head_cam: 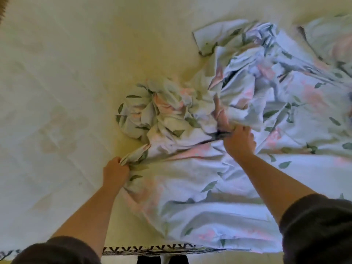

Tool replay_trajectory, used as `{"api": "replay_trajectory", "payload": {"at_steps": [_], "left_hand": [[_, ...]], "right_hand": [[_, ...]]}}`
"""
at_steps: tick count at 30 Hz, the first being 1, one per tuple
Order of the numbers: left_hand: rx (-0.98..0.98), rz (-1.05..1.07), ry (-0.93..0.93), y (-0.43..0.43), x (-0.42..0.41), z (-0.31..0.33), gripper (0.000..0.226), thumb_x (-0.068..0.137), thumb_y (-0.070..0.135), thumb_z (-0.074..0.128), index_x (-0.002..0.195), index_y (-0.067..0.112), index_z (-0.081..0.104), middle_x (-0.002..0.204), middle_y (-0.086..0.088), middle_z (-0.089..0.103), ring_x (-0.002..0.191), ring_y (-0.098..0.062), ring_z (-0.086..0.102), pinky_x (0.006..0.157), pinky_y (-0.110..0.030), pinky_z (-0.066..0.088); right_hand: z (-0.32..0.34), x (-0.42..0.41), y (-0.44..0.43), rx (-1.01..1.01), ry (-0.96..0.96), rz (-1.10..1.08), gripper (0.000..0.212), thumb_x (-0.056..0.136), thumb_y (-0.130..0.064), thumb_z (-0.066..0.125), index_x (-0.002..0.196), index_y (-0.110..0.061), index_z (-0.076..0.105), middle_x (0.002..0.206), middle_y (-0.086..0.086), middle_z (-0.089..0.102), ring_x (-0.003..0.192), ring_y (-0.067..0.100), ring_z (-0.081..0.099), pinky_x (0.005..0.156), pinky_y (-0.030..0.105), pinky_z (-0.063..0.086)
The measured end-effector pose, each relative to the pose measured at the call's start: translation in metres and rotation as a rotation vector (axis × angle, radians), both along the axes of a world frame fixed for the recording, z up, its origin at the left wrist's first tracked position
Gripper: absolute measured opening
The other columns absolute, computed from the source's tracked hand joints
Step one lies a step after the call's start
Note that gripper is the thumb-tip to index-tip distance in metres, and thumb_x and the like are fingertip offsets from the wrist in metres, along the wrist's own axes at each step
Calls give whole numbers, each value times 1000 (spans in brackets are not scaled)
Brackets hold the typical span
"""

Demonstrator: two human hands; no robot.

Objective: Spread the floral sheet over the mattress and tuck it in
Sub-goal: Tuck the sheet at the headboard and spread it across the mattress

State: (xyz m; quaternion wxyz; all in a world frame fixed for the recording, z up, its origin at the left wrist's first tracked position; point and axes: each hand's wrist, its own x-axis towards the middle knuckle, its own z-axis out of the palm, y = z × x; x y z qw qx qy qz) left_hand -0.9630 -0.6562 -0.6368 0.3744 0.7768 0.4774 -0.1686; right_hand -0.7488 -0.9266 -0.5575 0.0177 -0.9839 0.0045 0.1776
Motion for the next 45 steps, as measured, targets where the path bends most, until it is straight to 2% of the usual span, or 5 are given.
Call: {"api": "replay_trajectory", "payload": {"at_steps": [11, 22, 29, 33, 45], "left_hand": [[-361, -68, -64, 29, -1, 1, 26, 86, 28, 62, 104, 17, 47, 93, 0, 53, 87, -20, 54, 58, -21, 40], [-342, -112, -212, 12, 58, -9, 39, 93, 24, 54, 129, 10, 48, 114, -10, 62, 102, -30, 59, 76, -29, 41], [-77, 26, 38, 26, 25, -18, 30, 97, 33, 42, 106, 7, 54, 100, -14, 63, 87, -32, 57, 77, -39, 46], [-124, -46, -37, 22, 27, -21, 30, 99, 26, 39, 100, 5, 59, 104, -18, 64, 96, -36, 58, 82, -41, 47], [34, 203, 310, 69, -108, -11, 37, 86, 12, 40, 119, 20, 53, 88, -10, 60, 76, -31, 58, 68, -37, 53]], "right_hand": [[-64, -23, 175, -62, 205, 632, 90, 79, -37, 71, 146, -34, 11, 152, 19, 16, 121, 43, 47, 90, 52, 48], [-33, 27, 189, 1075, 501, -623, 44, 104, -30, 30, 141, -7, 38, 127, 7, 49, 116, 25, 47, 100, 36, 38], [-11, 15, 197, 562, -376, 217, 50, 81, -15, 54, 130, -16, 45, 133, 12, 46, 119, 34, 48, 97, 46, 41], [-52, -46, 202, 119, -104, 1172, 65, 77, -49, 57, 139, -37, 41, 154, 9, 30, 139, 38, 30, 101, 61, 32], [-11, 62, 185, 51, -206, 245, 47, 90, -21, 55, 134, -15, 40, 142, 21, 35, 125, 43, 40, 95, 53, 42]]}}
